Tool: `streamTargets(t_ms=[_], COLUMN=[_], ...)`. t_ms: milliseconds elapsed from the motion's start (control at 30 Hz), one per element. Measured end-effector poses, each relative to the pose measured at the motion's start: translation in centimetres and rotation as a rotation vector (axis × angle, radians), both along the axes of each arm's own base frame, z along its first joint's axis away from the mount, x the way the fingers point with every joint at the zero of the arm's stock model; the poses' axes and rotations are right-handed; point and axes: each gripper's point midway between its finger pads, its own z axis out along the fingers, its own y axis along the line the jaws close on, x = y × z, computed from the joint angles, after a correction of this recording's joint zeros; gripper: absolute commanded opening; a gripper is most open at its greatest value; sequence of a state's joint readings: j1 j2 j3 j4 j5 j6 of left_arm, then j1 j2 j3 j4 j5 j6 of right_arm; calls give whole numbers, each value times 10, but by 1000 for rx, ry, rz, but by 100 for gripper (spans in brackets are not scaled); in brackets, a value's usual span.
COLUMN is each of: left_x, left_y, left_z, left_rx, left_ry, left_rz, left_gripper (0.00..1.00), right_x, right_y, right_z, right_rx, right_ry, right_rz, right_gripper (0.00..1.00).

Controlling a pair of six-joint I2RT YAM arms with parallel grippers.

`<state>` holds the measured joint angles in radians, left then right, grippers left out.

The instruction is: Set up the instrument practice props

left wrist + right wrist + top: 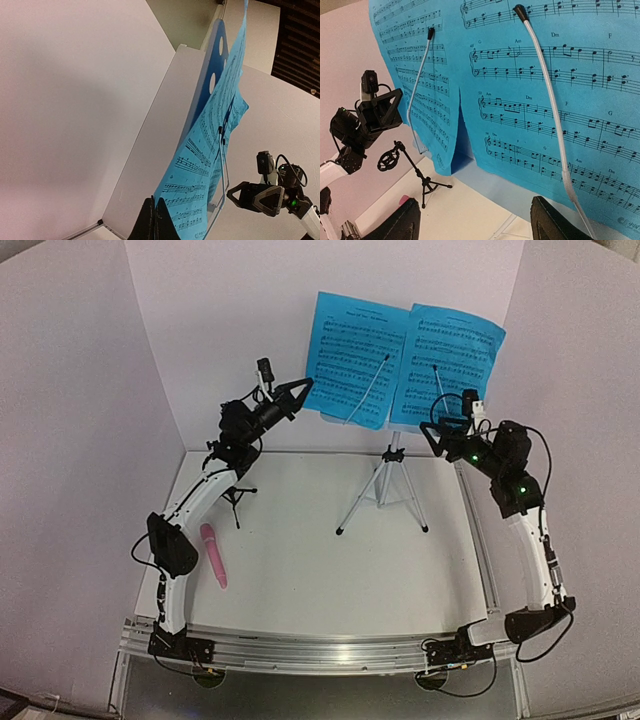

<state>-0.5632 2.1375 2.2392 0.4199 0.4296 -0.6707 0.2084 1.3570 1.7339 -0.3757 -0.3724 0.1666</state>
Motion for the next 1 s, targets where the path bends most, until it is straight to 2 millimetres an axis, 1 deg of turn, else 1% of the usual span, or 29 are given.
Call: streamTargets(t_ms=[167, 300, 367, 467, 533, 667, 733, 900, 1000], left_x=[8, 12, 13, 13, 13, 13, 13, 13, 12], left_y=[-3, -5, -6, -6, -6, -6, -6, -6, -6], left_z=[-6, -14, -15, -15, -14, -14, -14, -14, -14], left_rx=[-21, -24, -24, -25, -28, -25, -21, -17, -16], left_ry=[39, 59, 64, 62, 55, 47, 41, 35, 33], left_rz=[-5, -12, -14, -15, -14, -10, -6, -3, -2], left_gripper=[0, 0, 0, 0, 0, 0, 0, 0, 0], right_x=[13, 18, 22, 30, 36, 50, 55, 62, 63], right_y=[13, 34, 46, 60, 66, 73, 76, 82, 85], right_z=[-2, -4, -9, -18, -24, -27, -26, -25, -23], right_rx=[61, 108, 119, 122, 121, 126, 128, 136, 141], right_ry=[58, 105, 128, 157, 173, 181, 180, 180, 176], right_rz=[-4, 12, 28, 38, 41, 48, 54, 72, 87], right_gripper=[69, 69, 69, 68, 66, 63, 59, 35, 23])
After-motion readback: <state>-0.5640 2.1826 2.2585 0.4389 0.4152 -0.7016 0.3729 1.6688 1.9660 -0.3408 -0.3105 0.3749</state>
